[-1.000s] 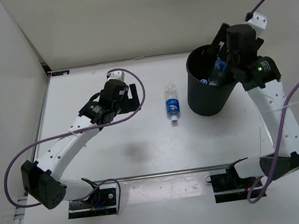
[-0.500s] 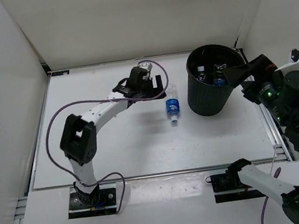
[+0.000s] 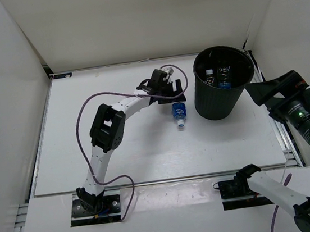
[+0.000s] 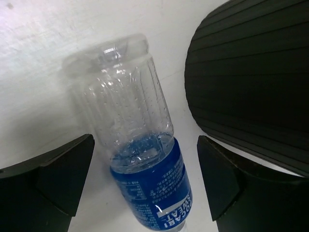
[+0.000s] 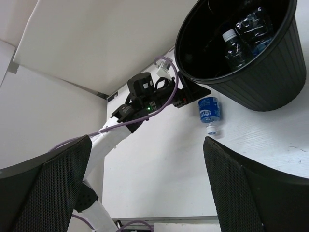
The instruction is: Put the plastic bottles in the bin
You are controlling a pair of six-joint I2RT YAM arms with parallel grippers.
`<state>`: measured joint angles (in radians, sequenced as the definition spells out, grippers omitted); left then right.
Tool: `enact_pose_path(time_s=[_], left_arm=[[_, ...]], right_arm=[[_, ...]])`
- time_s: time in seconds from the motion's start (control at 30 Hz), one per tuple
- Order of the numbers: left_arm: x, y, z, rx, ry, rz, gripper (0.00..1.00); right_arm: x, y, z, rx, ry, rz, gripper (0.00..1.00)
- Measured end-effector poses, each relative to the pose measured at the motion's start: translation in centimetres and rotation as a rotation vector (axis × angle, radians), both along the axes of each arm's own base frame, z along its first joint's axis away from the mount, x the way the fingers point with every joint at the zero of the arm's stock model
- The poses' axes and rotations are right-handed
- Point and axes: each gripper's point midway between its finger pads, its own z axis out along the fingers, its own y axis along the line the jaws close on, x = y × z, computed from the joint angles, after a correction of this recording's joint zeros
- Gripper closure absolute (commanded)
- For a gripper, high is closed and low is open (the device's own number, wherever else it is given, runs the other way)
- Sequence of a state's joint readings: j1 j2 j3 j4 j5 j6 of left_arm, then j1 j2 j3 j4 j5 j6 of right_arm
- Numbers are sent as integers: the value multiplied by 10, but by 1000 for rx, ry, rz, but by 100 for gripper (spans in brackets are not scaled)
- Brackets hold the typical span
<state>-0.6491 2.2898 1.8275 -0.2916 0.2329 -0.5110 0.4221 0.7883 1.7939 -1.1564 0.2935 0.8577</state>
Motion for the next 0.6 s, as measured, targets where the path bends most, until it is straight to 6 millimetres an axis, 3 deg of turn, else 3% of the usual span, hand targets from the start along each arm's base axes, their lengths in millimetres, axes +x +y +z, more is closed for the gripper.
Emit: enact_pose_path(time_s=[0.03,0.07,0.1,0.23,0.33,0.4,0.47,0.53,0.6], left_arm=[[-2,-2,-5,-2,14,-2,19],[-5,-4,-9,-3,28,-5,19],[-8,-5,-14,-3,45,-4,33],[-19,-5,-19,-48,108,9,42],[-32,9,-19,-47,139,25,46],[-41,29,-15,-7,144,52,46],[-46,45,-2,33,121,80,46],[-41,57,31,37,54,111,46],[-27,61,86,8,-58,139,46]], right_arm=[[-1,-1,-1,-2,2,-4,0],[-2,-2,-2,-4,5,-7,0],[-2,-4,-4,-9,12,-12,0],[-4,-8,-7,-17,22,-29,0],[-9,-13,-15,-24,31,-43,0],[-13,-15,-24,-21,44,-49,0],[-16,-16,-32,-13,62,-54,0],[-19,-16,-42,-10,84,-51,0],[-21,-16,-51,1,99,-53,0]])
